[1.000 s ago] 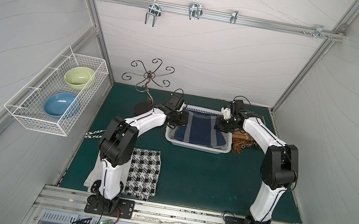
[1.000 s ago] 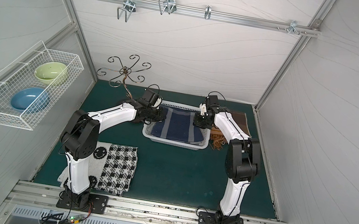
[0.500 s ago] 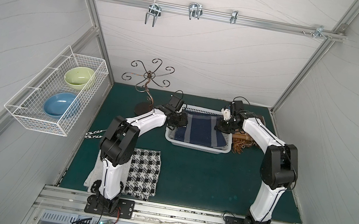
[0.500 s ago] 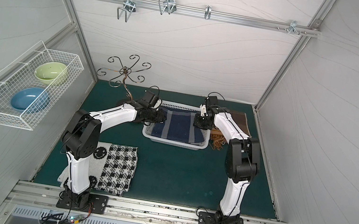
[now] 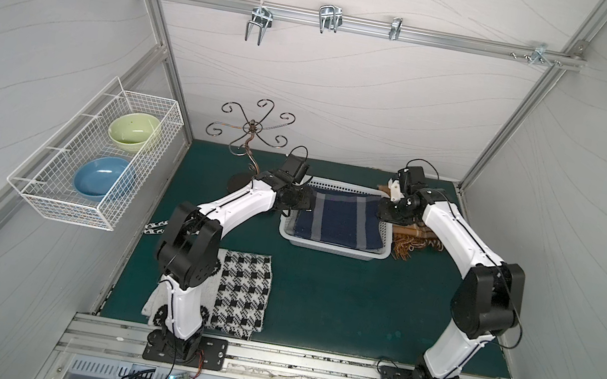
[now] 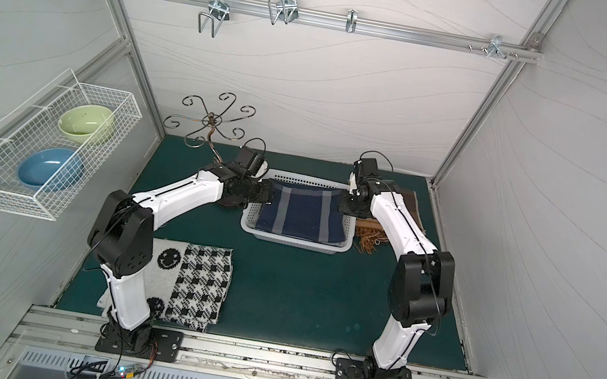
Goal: Put the folded scarf in the basket
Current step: Place the scarf in the basket.
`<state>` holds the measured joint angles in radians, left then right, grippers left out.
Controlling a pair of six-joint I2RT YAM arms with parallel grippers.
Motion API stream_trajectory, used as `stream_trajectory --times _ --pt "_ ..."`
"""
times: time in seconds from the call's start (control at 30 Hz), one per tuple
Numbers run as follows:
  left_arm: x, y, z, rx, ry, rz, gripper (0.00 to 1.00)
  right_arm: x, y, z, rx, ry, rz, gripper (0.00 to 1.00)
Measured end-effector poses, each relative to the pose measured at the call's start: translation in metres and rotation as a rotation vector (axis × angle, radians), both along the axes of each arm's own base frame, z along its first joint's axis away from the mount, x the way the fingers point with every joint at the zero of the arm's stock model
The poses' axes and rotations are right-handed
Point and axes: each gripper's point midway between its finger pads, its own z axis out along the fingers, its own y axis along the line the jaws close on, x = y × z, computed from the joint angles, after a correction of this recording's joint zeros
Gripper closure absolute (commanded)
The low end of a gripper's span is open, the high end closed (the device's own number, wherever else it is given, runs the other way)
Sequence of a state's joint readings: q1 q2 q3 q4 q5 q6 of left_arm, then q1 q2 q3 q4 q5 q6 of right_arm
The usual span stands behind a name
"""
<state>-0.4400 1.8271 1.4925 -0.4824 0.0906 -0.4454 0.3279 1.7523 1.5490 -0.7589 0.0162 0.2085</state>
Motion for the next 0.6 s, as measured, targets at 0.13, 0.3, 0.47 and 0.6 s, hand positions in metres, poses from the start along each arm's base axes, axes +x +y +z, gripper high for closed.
stream_trajectory --times 0.13,0.3,0.47,0.6 --pt "-0.004 -0.004 0.026 -0.036 -0.049 -0.010 0.51 -0.004 0.006 0.024 0.034 -0.048 0.016 0.58" --pt "-0.008 -0.030 0.038 -0.091 -0.087 -0.060 0.52 0.001 0.038 0.027 0.122 -0.036 0.082 0.58" --pt "-0.012 -0.056 0.009 -0.098 -0.031 -0.113 0.53 0.007 0.056 -0.024 0.174 0.094 0.104 0.58" --pt "-0.012 -0.048 -0.030 -0.064 0.046 -0.097 0.54 0.001 0.045 -0.058 0.158 0.174 0.077 0.58"
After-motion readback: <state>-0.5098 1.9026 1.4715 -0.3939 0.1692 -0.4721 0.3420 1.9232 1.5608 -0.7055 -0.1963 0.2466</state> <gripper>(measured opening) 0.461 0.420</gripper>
